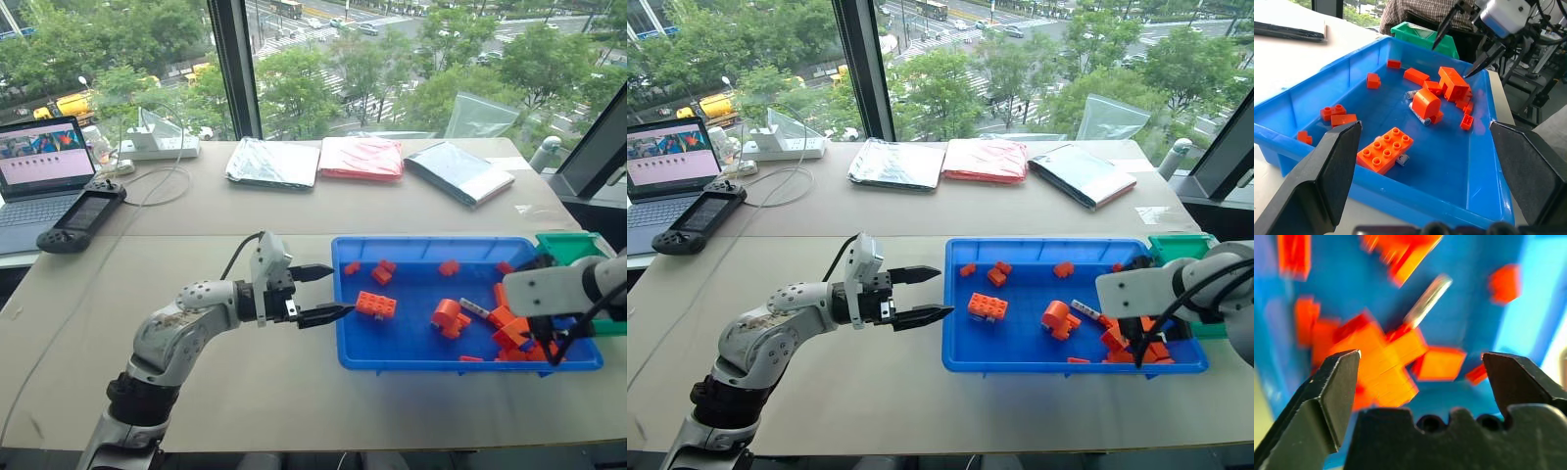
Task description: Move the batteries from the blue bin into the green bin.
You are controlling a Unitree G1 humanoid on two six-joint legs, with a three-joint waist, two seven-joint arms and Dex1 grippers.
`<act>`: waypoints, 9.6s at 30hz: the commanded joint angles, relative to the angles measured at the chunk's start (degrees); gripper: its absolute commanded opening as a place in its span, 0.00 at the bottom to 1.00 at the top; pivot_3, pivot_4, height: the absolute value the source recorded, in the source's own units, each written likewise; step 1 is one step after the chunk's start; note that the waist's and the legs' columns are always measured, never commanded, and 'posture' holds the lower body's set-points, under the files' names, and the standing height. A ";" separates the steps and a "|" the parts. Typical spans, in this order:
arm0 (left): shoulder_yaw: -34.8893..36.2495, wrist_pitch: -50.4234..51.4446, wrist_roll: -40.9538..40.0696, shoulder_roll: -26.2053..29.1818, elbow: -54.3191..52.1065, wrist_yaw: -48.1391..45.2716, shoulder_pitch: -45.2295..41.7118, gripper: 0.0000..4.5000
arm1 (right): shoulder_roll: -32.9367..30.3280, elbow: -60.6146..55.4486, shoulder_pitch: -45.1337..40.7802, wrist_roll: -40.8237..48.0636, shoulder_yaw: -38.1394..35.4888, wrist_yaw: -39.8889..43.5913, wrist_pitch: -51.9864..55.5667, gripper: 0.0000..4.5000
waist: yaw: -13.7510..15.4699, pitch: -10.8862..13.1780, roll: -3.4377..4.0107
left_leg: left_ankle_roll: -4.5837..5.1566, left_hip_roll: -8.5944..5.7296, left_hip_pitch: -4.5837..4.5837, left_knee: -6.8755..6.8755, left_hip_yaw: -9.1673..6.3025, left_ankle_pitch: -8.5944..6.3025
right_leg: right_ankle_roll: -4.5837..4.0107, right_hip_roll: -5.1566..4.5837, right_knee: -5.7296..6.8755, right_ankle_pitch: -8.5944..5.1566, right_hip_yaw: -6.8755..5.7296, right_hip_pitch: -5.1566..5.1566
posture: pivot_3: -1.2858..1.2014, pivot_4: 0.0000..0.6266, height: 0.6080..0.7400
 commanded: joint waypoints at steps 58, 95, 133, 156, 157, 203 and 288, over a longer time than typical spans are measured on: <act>0.98 0.50 -1.46 0.47 -3.65 2.43 1.93 1.00 | 15.96 5.55 -10.57 0.48 -6.30 -21.34 36.31 0.05 | 0.26 0.02 -0.02 | -0.02 -0.05 -0.10 -0.01 -0.05 0.01 | 0.00 -0.05 0.02 0.00 -0.03 -0.08 | 0.52 0.24 1.00; 0.49 1.18 -1.08 0.70 -3.54 1.40 1.23 1.00 | 31.89 20.68 -10.90 5.11 -29.66 -65.42 35.51 0.48 | -0.05 0.00 0.05 | -0.03 -0.08 -0.03 -0.08 0.09 0.03 | -0.01 -0.01 0.04 0.00 0.08 -0.05 | 0.52 0.24 1.00; 0.06 1.52 -0.90 1.63 -3.70 0.53 1.29 1.00 | 13.29 -1.46 13.41 32.81 -13.77 -22.76 23.54 0.99 | 0.63 0.10 0.02 | 0.10 -0.04 0.02 0.00 -0.08 -0.05 | 0.11 0.01 -0.44 0.07 -0.11 0.31 | 0.52 0.24 1.00; 0.75 1.66 -1.61 1.98 -4.53 1.76 2.13 1.00 | 16.64 4.53 9.55 28.59 -2.98 -24.46 19.36 0.99 | 0.67 0.10 0.01 | 0.10 -0.05 0.02 0.01 -0.09 -0.05 | 0.11 0.01 -0.44 0.08 -0.10 0.31 | 0.52 0.24 1.00; 0.80 1.72 -1.71 1.98 -4.66 1.85 2.19 1.00 | 16.67 4.87 9.74 28.48 -2.69 -24.37 19.13 0.99 | 0.68 0.10 0.01 | 0.10 -0.05 0.02 0.01 -0.09 -0.05 | 0.11 0.01 -0.44 0.08 -0.10 0.31 | 0.52 0.24 1.00; 0.02 2.06 -2.21 1.96 -5.15 3.03 2.53 1.00 | 15.49 0.80 5.67 34.64 -7.45 -27.35 28.76 0.99 | 0.49 0.10 0.02 | 0.10 -0.04 -0.04 -0.02 -0.06 -0.05 | 0.11 0.00 -0.40 0.08 -0.06 0.21 | 0.52 0.24 1.00; -0.59 1.34 -1.80 1.56 -5.44 4.53 3.27 1.00 | 28.90 27.32 -18.22 20.88 -20.42 -59.76 14.01 0.99 | -0.52 0.04 0.18 | 0.05 -0.05 -0.07 -0.07 0.17 -0.02 | 0.09 0.04 -0.07 0.09 0.17 -0.02 | 0.52 0.24 1.00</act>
